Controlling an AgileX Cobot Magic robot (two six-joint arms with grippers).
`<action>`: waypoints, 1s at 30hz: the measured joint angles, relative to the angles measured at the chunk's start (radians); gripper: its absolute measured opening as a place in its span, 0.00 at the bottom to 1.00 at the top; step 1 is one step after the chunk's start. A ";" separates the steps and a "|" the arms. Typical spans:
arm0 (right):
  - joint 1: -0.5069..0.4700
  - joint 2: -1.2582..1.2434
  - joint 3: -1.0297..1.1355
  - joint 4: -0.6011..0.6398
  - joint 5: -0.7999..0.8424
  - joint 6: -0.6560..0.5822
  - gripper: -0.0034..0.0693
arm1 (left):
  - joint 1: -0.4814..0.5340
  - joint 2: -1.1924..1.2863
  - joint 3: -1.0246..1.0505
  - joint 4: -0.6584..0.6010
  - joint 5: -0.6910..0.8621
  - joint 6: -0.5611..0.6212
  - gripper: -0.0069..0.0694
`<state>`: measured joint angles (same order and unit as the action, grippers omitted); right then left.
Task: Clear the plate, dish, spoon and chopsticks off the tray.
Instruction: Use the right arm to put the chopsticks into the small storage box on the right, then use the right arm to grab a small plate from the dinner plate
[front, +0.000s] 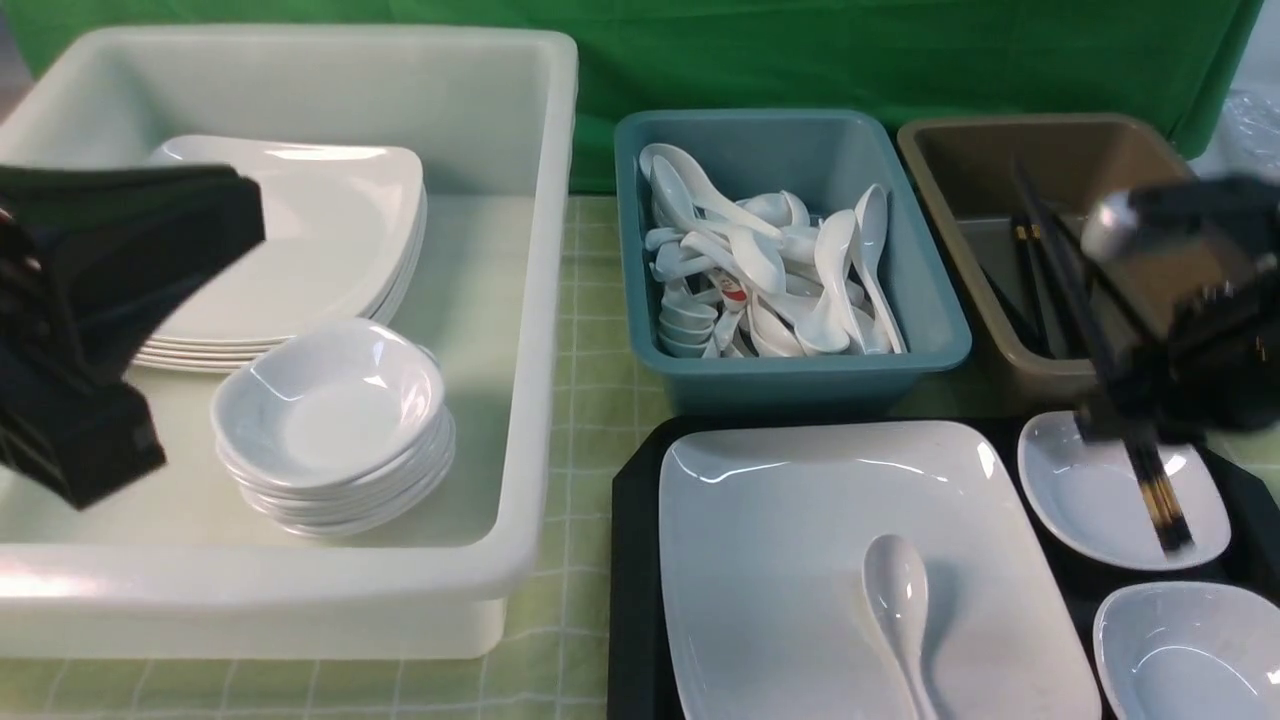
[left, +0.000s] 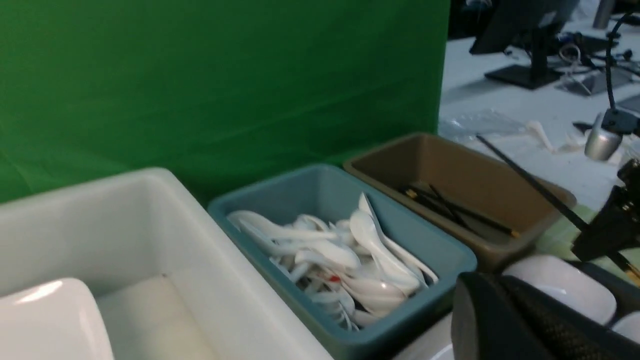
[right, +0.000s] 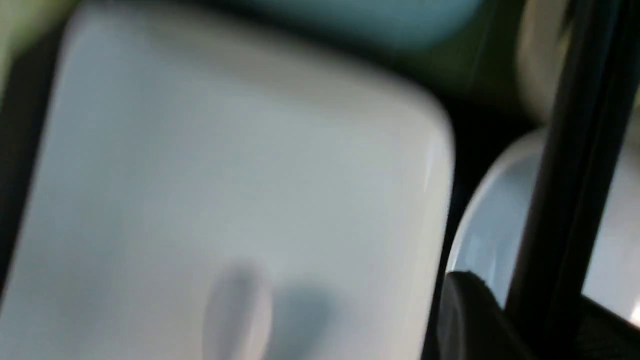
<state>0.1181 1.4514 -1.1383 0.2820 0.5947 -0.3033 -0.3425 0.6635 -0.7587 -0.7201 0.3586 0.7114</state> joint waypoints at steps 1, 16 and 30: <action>-0.003 0.013 -0.010 0.004 -0.023 0.000 0.24 | 0.000 0.000 0.000 -0.006 -0.003 0.004 0.10; -0.132 0.628 -0.534 0.003 -0.102 0.129 0.45 | 0.000 0.000 0.000 -0.014 0.083 0.039 0.10; -0.093 0.319 -0.495 -0.148 0.366 0.148 0.52 | 0.000 0.000 0.000 0.084 0.146 0.040 0.10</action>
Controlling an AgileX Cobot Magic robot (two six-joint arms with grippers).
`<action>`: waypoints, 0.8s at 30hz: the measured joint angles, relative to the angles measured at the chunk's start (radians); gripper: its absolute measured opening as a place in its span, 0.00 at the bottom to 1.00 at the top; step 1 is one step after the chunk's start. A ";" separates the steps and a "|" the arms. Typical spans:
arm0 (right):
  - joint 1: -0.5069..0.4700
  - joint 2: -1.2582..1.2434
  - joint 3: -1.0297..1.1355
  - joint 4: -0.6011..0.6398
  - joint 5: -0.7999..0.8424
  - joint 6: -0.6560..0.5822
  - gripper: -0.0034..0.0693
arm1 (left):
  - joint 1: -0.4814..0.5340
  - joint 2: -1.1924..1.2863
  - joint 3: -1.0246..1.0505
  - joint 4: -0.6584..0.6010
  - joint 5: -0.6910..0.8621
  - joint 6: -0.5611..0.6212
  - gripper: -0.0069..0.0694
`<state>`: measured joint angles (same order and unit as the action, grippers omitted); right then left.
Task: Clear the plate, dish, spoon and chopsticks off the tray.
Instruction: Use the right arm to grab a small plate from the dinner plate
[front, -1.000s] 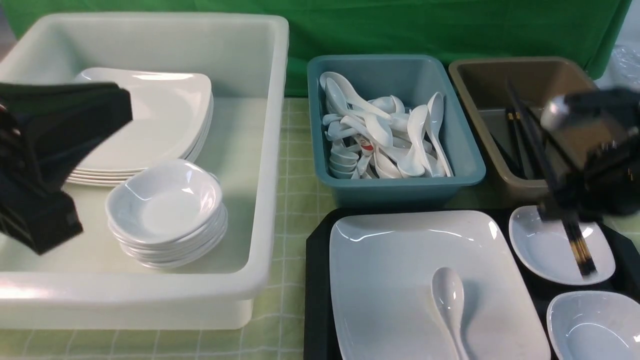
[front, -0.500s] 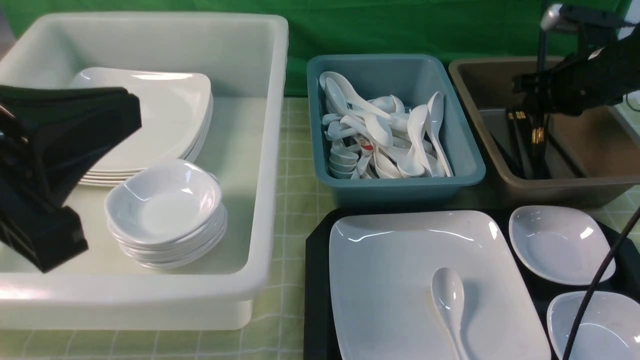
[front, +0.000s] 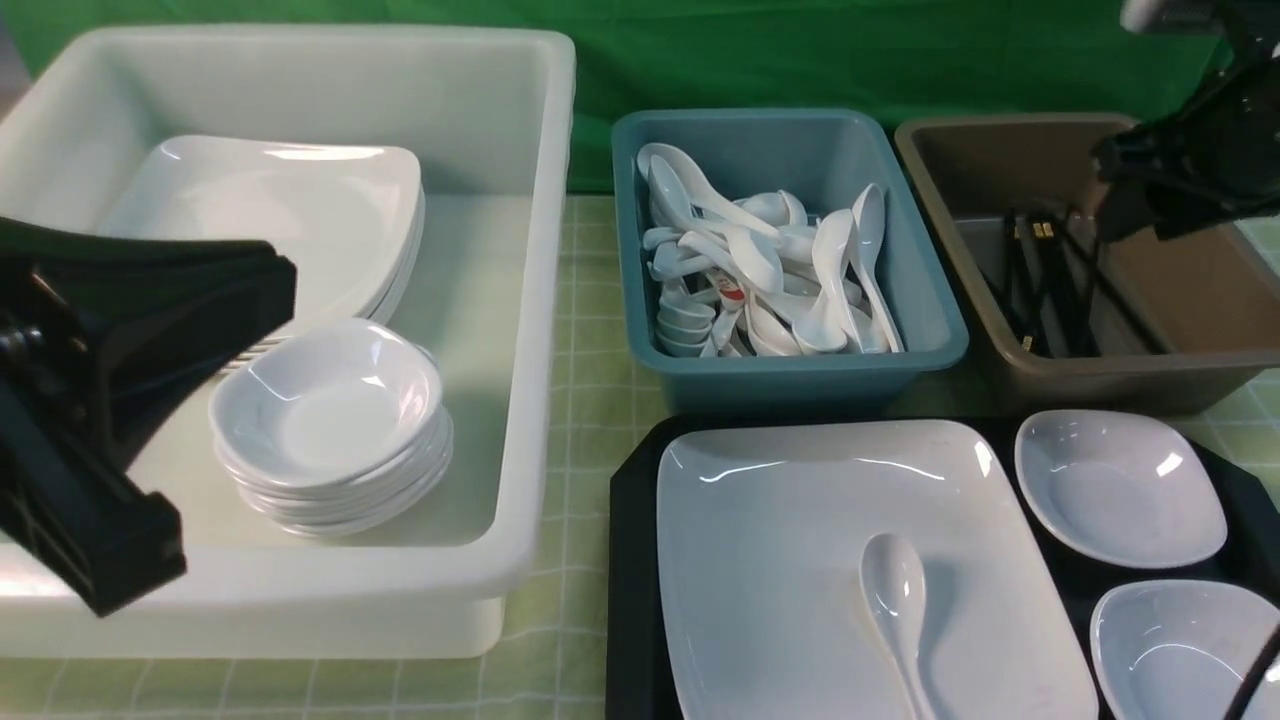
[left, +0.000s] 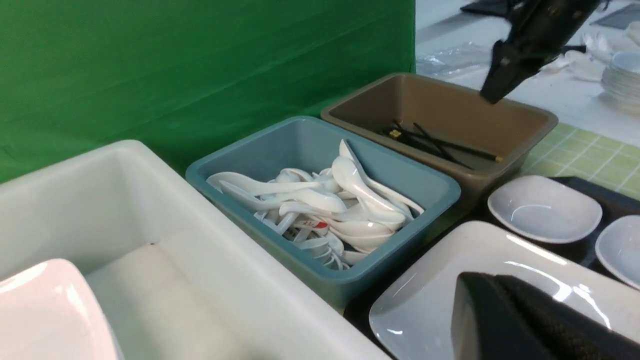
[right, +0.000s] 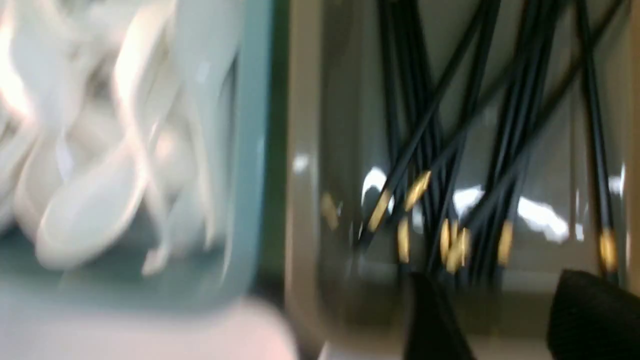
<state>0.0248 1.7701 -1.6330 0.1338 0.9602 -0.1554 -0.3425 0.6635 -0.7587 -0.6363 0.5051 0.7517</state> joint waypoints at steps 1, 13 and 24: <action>0.035 -0.056 0.052 -0.035 0.063 0.009 0.50 | 0.000 0.000 0.000 0.015 0.007 0.000 0.10; 0.329 -0.444 0.839 -0.220 -0.042 0.074 0.71 | 0.000 0.000 0.000 0.028 0.010 -0.001 0.10; 0.336 -0.289 0.990 -0.275 -0.323 0.065 0.68 | 0.000 0.000 0.000 0.028 0.014 -0.001 0.10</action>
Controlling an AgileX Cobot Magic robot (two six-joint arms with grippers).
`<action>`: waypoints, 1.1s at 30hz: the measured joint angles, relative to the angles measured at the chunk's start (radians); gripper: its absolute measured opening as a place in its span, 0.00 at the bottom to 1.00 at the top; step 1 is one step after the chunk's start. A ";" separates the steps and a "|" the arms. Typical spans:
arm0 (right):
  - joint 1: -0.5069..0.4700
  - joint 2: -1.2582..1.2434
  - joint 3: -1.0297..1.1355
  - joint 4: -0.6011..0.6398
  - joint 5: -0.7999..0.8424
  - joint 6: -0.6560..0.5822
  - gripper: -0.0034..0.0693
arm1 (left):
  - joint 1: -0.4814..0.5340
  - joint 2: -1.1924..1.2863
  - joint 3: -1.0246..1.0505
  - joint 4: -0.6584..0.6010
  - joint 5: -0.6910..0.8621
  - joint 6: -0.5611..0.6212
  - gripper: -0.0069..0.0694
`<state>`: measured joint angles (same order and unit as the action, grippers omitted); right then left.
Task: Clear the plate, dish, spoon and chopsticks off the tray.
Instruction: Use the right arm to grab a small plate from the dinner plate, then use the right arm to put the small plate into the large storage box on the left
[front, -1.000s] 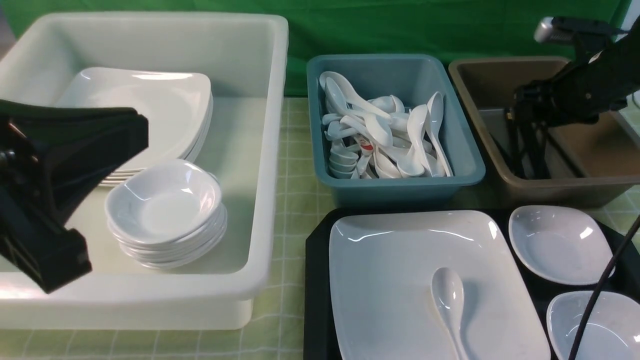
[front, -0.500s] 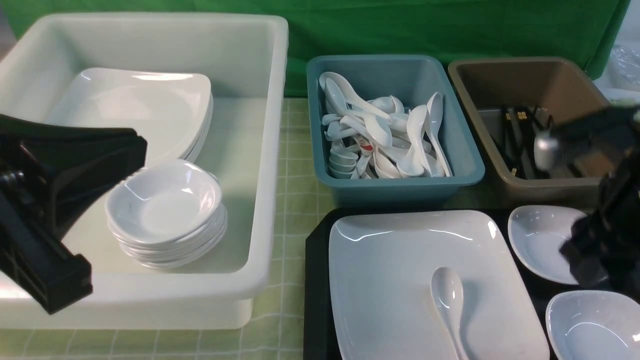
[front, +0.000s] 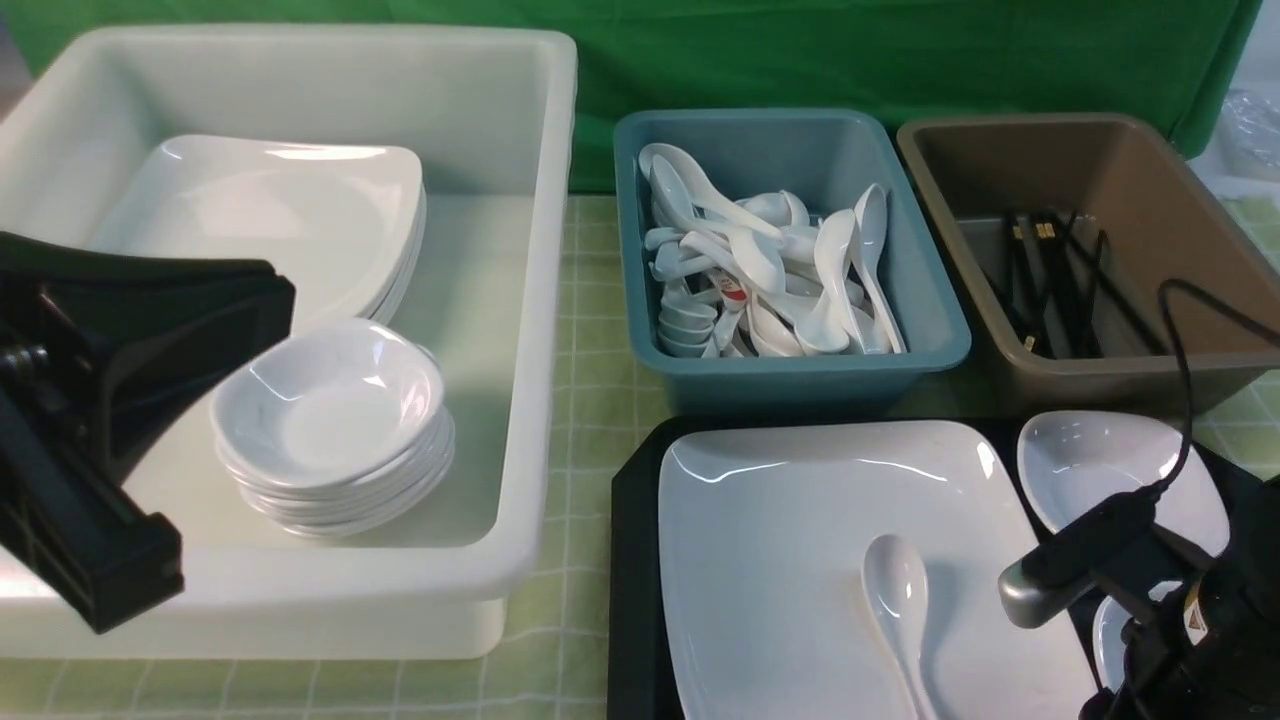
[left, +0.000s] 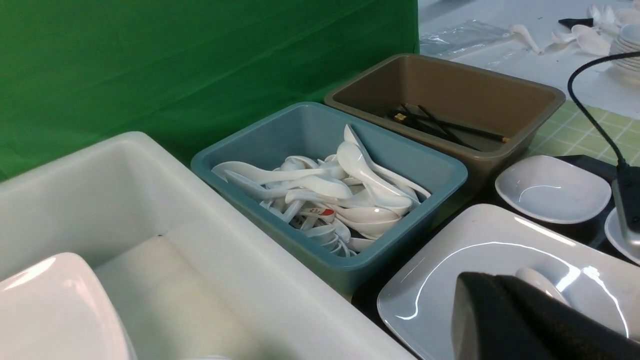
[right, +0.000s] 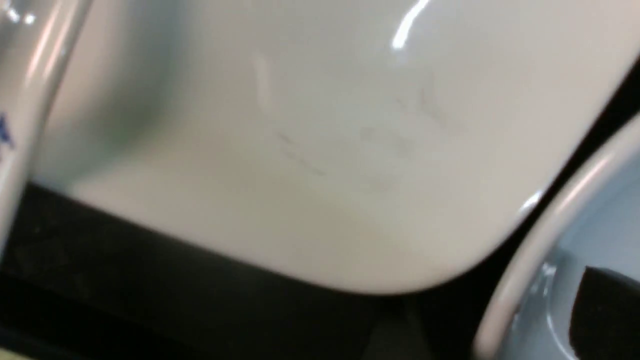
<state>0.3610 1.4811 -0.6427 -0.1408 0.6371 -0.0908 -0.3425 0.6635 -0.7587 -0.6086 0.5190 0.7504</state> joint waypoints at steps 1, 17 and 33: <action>0.000 0.015 0.000 -0.007 -0.004 -0.001 0.63 | 0.000 0.000 0.000 0.000 0.000 0.000 0.10; 0.093 -0.164 -0.329 0.011 0.448 0.091 0.14 | 0.000 -0.010 0.000 0.050 0.043 -0.040 0.10; 0.706 0.391 -1.206 0.044 0.083 -0.224 0.14 | 0.000 -0.462 -0.001 0.713 0.274 -0.709 0.10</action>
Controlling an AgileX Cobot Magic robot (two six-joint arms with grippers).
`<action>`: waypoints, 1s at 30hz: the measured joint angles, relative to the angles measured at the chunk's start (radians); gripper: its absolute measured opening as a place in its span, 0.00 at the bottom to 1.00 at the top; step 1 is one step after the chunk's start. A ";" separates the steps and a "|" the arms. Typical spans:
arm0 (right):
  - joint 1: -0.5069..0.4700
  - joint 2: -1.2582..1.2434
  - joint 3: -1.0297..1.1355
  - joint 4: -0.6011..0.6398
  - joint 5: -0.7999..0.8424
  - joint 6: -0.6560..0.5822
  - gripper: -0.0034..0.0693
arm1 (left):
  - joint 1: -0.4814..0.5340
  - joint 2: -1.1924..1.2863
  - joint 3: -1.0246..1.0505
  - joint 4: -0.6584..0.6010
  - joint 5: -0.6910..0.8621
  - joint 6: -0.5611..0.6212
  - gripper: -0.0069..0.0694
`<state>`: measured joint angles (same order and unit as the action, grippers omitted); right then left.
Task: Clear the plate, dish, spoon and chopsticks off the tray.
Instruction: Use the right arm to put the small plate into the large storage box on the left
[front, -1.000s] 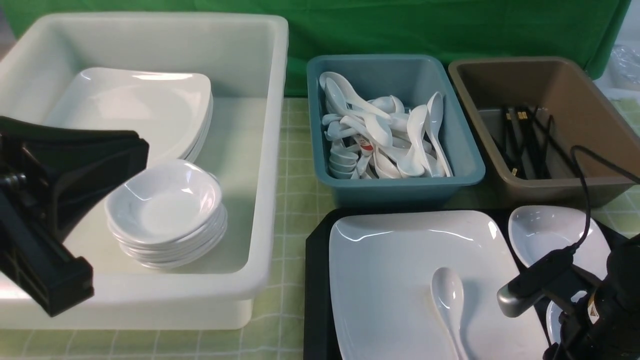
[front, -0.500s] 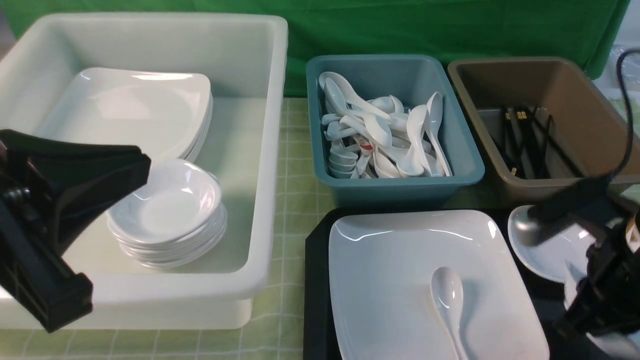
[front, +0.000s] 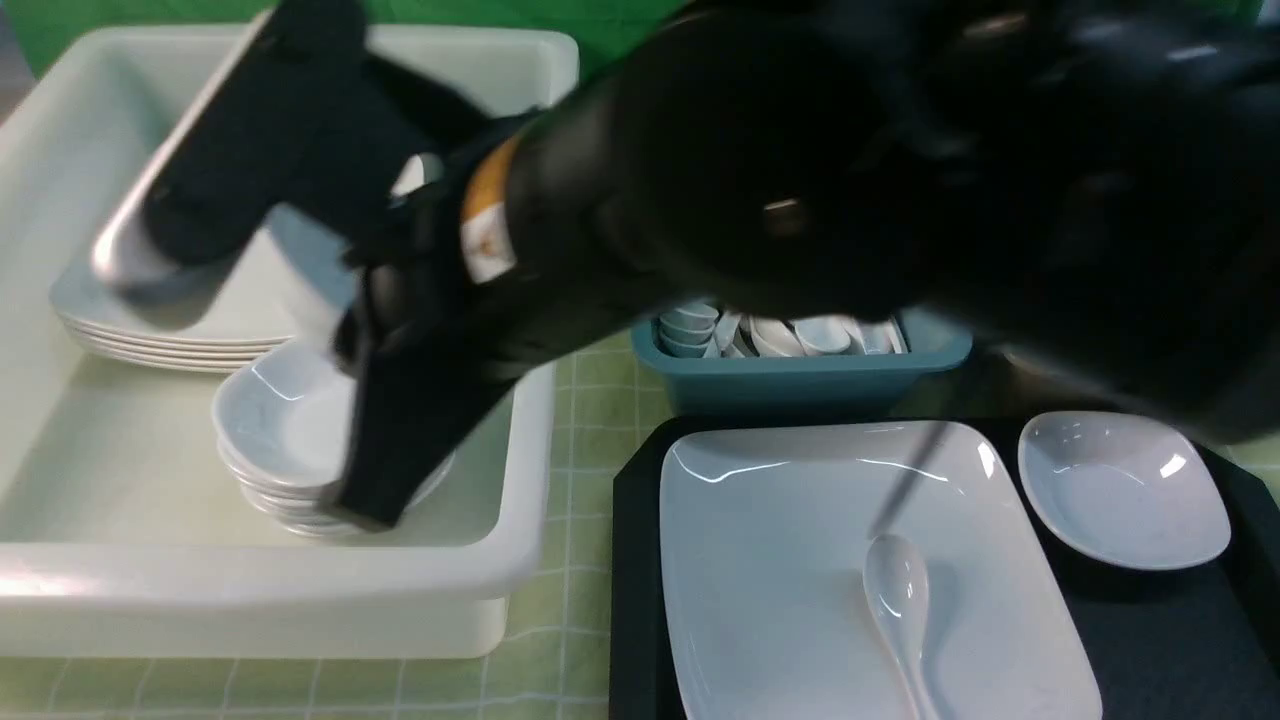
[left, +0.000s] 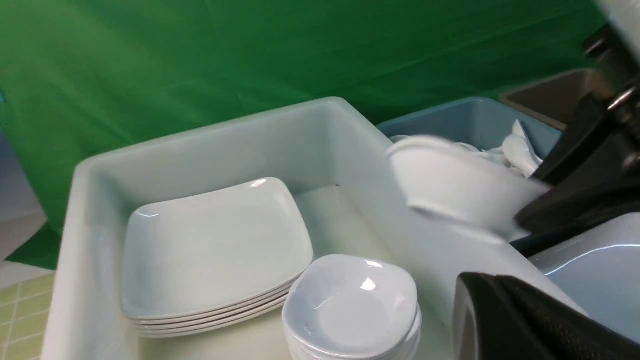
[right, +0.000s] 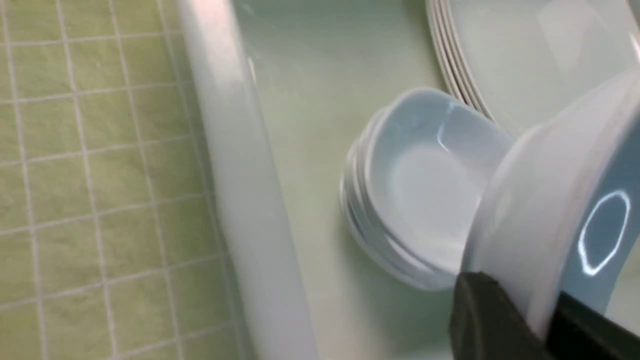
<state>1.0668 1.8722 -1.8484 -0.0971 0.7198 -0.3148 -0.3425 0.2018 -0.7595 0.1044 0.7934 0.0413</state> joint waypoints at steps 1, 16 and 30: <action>0.001 0.059 -0.051 0.000 0.000 -0.008 0.14 | 0.000 -0.015 0.000 0.003 0.011 -0.009 0.10; -0.004 0.383 -0.291 -0.151 0.081 -0.037 0.48 | 0.000 -0.029 0.000 -0.051 0.073 -0.015 0.10; -0.065 0.048 -0.197 -0.171 0.447 0.111 0.53 | 0.000 0.151 0.000 -0.350 -0.019 0.235 0.10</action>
<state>1.0022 1.9205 -2.0455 -0.2677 1.1671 -0.2042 -0.3425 0.3529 -0.7595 -0.2458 0.7749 0.2767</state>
